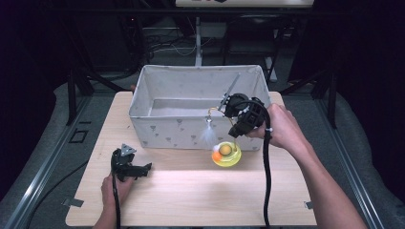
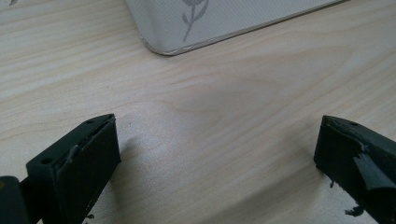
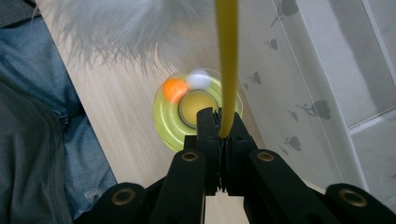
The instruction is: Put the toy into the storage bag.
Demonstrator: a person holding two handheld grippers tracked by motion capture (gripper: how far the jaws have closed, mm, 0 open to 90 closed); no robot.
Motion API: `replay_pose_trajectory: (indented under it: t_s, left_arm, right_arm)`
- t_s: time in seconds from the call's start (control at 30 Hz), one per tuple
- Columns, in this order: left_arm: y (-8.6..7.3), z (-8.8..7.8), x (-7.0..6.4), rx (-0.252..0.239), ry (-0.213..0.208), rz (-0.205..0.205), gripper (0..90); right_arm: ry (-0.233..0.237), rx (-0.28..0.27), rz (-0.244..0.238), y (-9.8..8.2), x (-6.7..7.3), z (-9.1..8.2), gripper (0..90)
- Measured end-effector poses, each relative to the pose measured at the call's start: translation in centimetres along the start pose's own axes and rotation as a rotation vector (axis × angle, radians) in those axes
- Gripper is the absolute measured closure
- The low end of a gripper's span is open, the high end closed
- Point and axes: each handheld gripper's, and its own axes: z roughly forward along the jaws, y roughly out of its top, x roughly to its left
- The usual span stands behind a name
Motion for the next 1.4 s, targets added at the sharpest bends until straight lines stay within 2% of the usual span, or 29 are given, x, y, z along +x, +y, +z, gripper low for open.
replay_pose_trajectory:
  t_s: [0.27, 0.87, 1.17, 1.4]
  left_arm:
    - [0.0, 0.0, 0.0, 0.001, 0.0, -0.002, 0.2]
    - [0.0, 0.0, 0.0, 0.006, -0.003, -0.003, 0.2]
    - [0.0, 0.0, 0.0, 0.006, -0.002, -0.002, 0.2]
    - [0.0, 0.0, 0.0, 0.007, -0.001, -0.002, 0.2]
  right_arm:
    - [0.01, -0.018, -0.005, 1.0, -0.1, -1.6, 88.5]
    - [-0.007, -0.058, -0.026, 3.1, -0.3, -6.0, 88.6]
    - [-0.029, -0.079, -0.011, 3.9, -1.4, -7.9, 88.6]
    - [-0.065, -0.089, 0.026, 4.6, -2.7, -9.7, 88.6]
